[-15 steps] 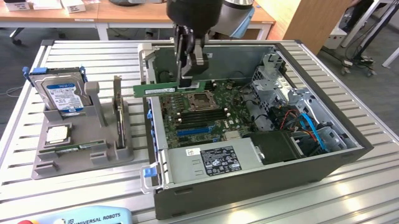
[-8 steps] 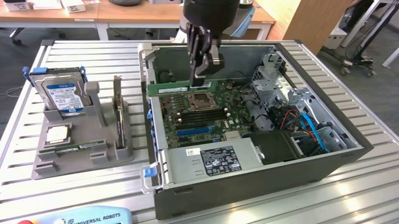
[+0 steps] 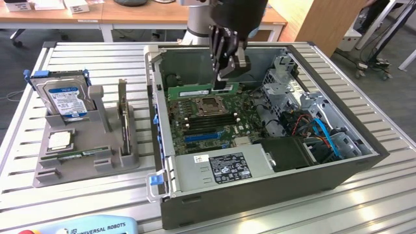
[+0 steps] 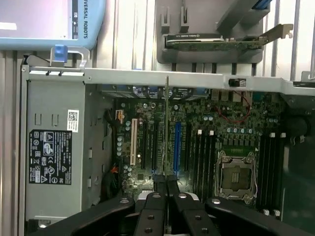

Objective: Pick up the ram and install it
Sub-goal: 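Pick up the ram and move it above insertion slot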

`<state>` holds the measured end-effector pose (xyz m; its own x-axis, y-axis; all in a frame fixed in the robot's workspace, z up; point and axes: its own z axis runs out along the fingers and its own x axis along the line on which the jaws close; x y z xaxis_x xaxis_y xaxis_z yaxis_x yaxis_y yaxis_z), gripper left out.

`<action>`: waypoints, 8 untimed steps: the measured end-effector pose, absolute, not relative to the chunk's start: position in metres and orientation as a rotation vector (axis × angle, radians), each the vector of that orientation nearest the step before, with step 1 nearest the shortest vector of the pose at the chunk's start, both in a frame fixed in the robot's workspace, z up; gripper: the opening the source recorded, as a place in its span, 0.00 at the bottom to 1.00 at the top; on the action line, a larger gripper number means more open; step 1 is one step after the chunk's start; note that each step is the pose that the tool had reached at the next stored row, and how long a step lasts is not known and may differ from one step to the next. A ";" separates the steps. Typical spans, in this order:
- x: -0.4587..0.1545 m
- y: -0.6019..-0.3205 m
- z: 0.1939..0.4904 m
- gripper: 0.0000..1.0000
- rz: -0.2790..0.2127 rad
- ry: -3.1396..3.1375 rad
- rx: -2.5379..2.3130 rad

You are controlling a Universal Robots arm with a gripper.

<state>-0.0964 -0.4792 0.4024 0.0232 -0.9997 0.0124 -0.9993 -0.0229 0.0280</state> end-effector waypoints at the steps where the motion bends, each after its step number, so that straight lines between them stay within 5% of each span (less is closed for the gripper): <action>1: -0.094 -0.479 0.402 0.12 -0.017 -2.176 2.226; 8: -0.073 -0.479 0.402 0.12 -0.017 -2.179 2.224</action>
<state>-0.0734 -0.4792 0.4020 0.0206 -0.9997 0.0124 -0.9994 -0.0202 0.0279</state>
